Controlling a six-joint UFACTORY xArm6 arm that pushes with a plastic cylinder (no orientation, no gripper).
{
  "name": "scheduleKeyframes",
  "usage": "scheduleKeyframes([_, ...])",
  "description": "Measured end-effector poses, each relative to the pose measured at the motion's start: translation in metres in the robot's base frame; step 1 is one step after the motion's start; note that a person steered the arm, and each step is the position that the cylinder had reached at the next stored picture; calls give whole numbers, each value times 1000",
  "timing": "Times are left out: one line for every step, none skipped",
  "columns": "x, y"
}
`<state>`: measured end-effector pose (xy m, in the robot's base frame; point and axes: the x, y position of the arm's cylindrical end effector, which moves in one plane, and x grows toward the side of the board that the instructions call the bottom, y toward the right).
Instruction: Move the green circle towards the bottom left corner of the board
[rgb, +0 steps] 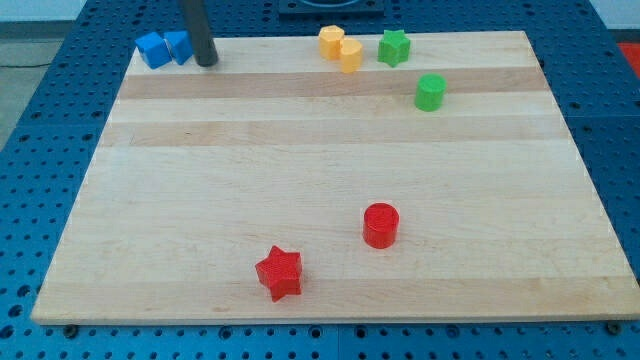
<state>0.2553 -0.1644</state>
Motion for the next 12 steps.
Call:
scheduleKeyframes([47,76])
scheduleKeyframes([105,174])
scheduleKeyframes([149,264])
scheduleKeyframes([134,338])
scheduleKeyframes([113,346])
scheduleKeyframes([97,309])
scheduleKeyframes([82,299])
scheduleKeyframes([67,319])
scheduleKeyframes([40,319])
scheduleKeyframes([50,267])
scheduleKeyframes([78,197])
scheduleKeyframes([118,139])
